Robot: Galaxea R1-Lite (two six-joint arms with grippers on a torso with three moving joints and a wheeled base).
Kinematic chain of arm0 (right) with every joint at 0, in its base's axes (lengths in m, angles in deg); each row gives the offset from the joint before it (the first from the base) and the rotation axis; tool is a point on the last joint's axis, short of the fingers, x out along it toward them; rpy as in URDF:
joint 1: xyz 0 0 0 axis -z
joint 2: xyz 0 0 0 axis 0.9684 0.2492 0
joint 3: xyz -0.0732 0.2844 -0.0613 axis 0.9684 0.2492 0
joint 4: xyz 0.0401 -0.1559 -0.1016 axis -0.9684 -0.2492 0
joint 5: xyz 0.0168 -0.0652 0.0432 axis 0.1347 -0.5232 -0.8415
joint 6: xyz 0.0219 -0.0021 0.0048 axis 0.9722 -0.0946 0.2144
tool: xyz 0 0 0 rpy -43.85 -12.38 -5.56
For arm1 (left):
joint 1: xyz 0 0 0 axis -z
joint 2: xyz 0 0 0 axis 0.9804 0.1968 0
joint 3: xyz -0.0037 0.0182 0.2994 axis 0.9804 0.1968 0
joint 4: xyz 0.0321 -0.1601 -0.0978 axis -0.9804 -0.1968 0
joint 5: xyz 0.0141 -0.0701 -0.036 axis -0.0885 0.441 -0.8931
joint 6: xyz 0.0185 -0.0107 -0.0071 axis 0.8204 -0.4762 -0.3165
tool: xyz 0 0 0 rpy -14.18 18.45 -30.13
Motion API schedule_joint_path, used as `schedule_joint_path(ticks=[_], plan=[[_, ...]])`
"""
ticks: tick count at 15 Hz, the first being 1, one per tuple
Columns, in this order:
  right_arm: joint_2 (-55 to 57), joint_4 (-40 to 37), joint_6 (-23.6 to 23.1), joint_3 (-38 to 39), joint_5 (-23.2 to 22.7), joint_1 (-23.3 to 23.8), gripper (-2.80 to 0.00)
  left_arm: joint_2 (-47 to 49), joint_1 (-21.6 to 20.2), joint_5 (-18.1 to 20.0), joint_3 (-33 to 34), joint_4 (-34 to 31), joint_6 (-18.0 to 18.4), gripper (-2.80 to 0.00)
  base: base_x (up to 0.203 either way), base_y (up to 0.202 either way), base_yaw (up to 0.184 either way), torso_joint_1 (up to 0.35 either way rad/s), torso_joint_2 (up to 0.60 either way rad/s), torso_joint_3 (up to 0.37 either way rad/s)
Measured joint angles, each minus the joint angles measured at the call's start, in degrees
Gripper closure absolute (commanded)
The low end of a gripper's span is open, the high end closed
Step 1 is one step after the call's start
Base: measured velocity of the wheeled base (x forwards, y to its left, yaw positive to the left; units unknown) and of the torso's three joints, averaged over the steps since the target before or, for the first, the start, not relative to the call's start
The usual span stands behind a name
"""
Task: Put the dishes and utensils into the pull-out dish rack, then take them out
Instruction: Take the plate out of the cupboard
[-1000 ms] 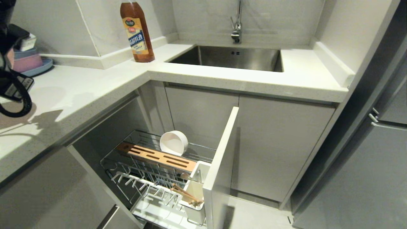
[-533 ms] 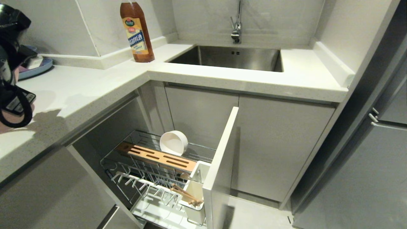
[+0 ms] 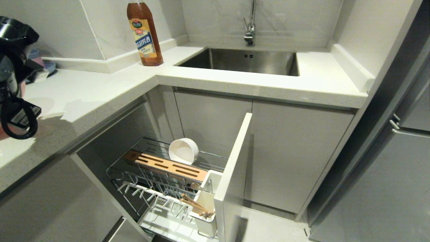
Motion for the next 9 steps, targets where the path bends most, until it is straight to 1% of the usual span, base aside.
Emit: schedule_joint_path(ticks=[4,5,9], plan=[[0.0,0.0,0.0,0.0,0.0,0.0,0.0,0.3,0.0,0.7,0.1,-0.1,0.0,0.0,0.0,0.0,0.0,0.0,0.0,0.0],[0.0,0.0,0.0,0.0,0.0,0.0,0.0,0.3,0.0,0.9,0.1,-0.1,-0.1,-2.8,0.0,0.0,0.0,0.0,0.0,0.0],[0.0,0.0,0.0,0.0,0.0,0.0,0.0,0.0,0.0,0.8,-0.2,0.5,-0.2,-2.8,0.0,0.0,0.0,0.0,0.0,0.0]])
